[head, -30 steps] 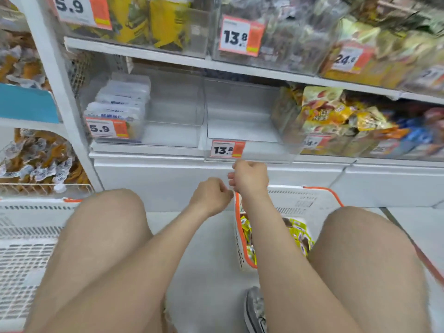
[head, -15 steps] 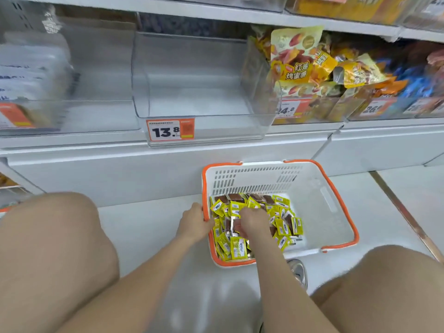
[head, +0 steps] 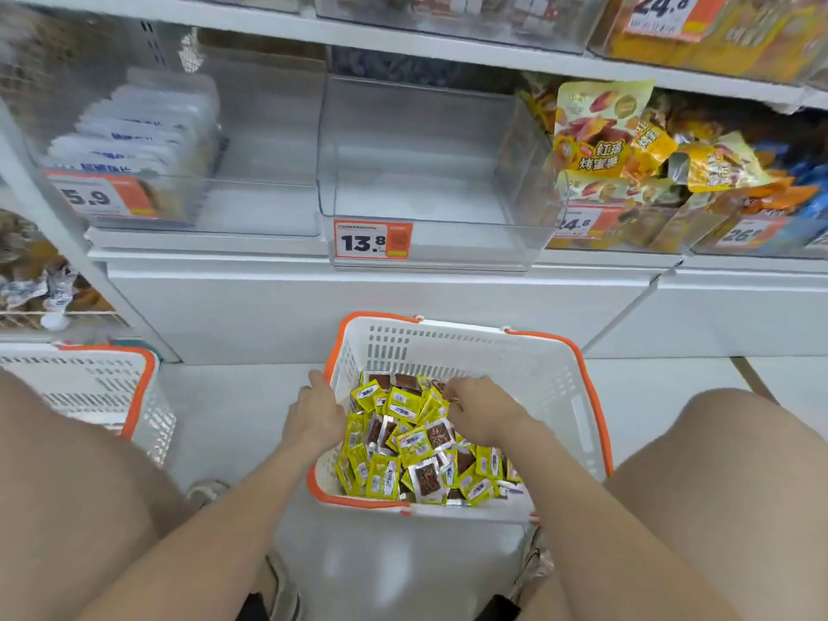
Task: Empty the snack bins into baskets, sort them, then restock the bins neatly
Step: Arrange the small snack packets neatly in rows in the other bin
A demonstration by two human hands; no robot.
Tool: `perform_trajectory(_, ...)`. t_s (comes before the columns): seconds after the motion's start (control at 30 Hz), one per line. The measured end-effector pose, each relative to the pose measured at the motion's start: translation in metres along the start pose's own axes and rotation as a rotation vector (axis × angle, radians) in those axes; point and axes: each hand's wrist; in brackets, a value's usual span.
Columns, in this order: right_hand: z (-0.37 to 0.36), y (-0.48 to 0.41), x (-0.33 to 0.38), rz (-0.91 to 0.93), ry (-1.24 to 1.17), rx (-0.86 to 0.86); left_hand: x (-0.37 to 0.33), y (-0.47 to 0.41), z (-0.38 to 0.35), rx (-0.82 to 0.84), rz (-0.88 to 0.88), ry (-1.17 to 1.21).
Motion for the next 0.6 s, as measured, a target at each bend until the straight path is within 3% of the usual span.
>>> perform_trajectory(0.1, -0.011, 0.004, 0.030, 0.047, 0.072, 0.071, 0.032, 0.007, 0.024, -0.066, 0.065, -0.005)
perform_trajectory(0.3, -0.024, -0.002, 0.072, 0.088, -0.014, 0.103, 0.073, -0.003, 0.061, -0.095, 0.156, -0.104)
perform_trajectory(0.37, -0.032, -0.009, 0.076, 0.090, -0.009, 0.106, 0.071, -0.005, 0.059, -0.175, 0.080, -0.347)
perform_trajectory(0.43, -0.042, -0.017, 0.076, 0.073, -0.012, 0.117, 0.058, -0.006, 0.052, -0.223, -0.103, -0.494)
perform_trajectory(0.5, -0.054, -0.029, 0.073, 0.034, -0.007, 0.148, 0.049, -0.015, 0.036, -0.109, -0.219, -0.472)
perform_trajectory(0.6, -0.076, -0.054, 0.067, -0.051, -0.004, 0.219, 0.048, -0.038, 0.009, 0.113, -0.173, -0.331)
Point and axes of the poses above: each hand's wrist, its own y-axis away from the middle knuckle, its own z-axis out of the back of the hand, x = y × z, and after that the axes turned 12 degrees about y, right-handed
